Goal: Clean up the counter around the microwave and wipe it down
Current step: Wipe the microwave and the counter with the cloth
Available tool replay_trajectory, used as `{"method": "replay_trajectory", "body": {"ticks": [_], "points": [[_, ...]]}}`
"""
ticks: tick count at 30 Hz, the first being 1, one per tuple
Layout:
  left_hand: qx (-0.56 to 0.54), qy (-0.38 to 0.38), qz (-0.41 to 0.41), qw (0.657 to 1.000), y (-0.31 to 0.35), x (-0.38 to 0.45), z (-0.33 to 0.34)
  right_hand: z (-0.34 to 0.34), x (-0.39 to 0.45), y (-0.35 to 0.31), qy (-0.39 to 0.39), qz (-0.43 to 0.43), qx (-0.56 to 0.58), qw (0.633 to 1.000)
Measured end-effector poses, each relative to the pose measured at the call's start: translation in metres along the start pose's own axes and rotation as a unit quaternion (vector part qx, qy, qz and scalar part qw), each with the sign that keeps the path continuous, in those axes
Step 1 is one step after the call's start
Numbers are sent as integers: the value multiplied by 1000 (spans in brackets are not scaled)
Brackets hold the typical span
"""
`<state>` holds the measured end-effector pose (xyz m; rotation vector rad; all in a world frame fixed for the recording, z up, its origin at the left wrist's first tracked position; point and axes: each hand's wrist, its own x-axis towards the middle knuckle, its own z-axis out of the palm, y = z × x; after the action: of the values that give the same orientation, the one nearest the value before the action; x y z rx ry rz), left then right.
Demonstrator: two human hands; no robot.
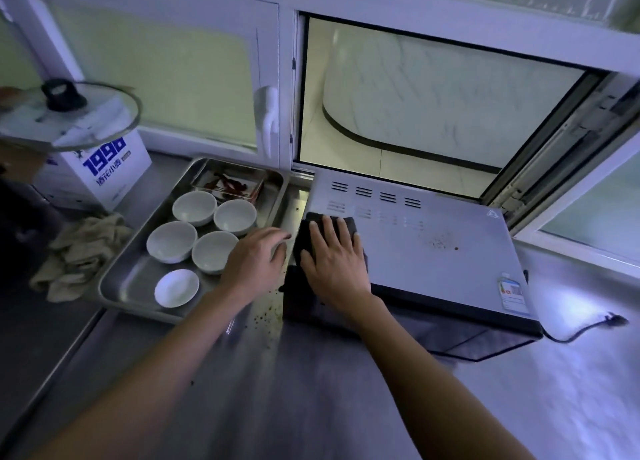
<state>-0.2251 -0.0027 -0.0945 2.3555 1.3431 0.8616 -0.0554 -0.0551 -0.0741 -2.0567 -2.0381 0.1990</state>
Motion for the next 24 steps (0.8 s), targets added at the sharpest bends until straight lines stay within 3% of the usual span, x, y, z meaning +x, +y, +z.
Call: {"method": "replay_trajectory", "body": {"ticks": [13,24], "points": [[-12,-19,-64,998,-4,51,5,6,114,26,22,-1,10,1000],[90,-54,-29,994,26,76,27,2,158,72,32,17,35,999]]}}
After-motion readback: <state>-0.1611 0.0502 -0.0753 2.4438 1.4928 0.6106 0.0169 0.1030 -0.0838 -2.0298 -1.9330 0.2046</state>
